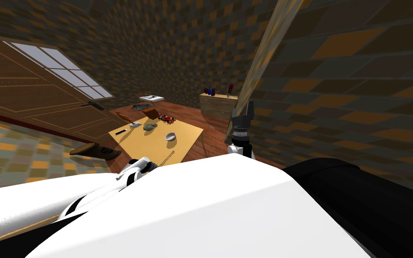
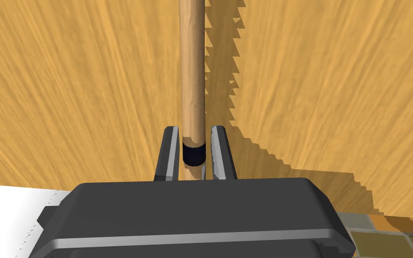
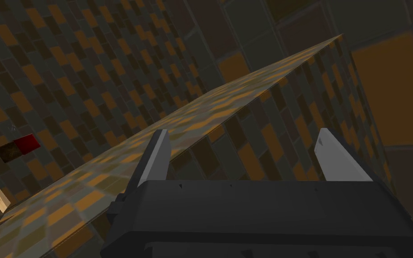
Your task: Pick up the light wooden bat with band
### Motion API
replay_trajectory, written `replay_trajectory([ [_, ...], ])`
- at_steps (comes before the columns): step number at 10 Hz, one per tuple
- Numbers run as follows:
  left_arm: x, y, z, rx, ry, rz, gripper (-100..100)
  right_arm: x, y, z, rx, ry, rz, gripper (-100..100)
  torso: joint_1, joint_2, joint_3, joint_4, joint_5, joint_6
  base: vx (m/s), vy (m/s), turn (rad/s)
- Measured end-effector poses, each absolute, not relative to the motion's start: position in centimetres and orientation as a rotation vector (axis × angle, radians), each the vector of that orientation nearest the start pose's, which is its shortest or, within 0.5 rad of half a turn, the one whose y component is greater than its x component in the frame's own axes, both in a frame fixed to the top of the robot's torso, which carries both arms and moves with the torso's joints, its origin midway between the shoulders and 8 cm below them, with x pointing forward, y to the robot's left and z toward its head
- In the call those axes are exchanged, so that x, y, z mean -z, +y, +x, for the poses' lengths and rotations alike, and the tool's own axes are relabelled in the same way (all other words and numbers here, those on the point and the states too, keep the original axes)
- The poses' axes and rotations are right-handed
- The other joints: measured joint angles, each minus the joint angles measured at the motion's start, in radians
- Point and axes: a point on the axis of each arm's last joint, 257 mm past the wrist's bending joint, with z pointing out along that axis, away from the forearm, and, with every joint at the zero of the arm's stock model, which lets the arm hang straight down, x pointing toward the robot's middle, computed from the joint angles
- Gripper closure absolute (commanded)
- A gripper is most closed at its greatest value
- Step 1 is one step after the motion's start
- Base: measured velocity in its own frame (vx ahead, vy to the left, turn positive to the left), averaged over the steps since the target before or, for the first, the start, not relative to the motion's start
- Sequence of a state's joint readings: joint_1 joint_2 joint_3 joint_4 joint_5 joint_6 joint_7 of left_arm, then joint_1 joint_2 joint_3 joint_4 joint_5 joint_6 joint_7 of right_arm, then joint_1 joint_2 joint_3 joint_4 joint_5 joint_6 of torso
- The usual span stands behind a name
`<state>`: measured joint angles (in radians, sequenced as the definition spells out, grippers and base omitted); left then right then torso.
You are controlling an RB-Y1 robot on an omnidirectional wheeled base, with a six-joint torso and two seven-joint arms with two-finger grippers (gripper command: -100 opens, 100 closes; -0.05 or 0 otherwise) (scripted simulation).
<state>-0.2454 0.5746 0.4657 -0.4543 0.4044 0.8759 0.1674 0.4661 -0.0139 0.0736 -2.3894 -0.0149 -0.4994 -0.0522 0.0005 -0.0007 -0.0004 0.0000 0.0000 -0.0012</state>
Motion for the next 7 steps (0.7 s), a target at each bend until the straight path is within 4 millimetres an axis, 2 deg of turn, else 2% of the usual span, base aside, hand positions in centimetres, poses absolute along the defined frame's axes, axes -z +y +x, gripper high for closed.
replay_trajectory([
  [2,54.5,56.5,23.6,0.025,0.926,-2.856,100,-8.1,-24.8,32.3,-1.479,0.505,0.572,0,0.0,0.0,0.0,0.0,0.0,0.0,0.0,0.0,0.0],
  [3,54.5,56.5,23.6,0.025,0.927,-2.856,0,-8.1,-24.8,32.3,-1.479,0.505,0.572,0,0.0,0.0,0.0,0.0,0.0,0.0,0.0,0.0,0.0],
  [4,54.5,56.5,23.6,0.025,0.927,-2.856,100,-8.1,-24.8,32.3,-1.479,0.505,0.572,0,0.0,0.001,0.0,0.0,0.0,0.0,-0.052,0.024,-0.071],
  [7,53.8,56.3,24.9,0.027,0.903,-2.861,100,-8.1,-24.8,32.3,-1.479,0.505,0.571,0,0.002,0.007,0.004,0.001,0.0,0.0,-0.097,0.03,-0.085],
])
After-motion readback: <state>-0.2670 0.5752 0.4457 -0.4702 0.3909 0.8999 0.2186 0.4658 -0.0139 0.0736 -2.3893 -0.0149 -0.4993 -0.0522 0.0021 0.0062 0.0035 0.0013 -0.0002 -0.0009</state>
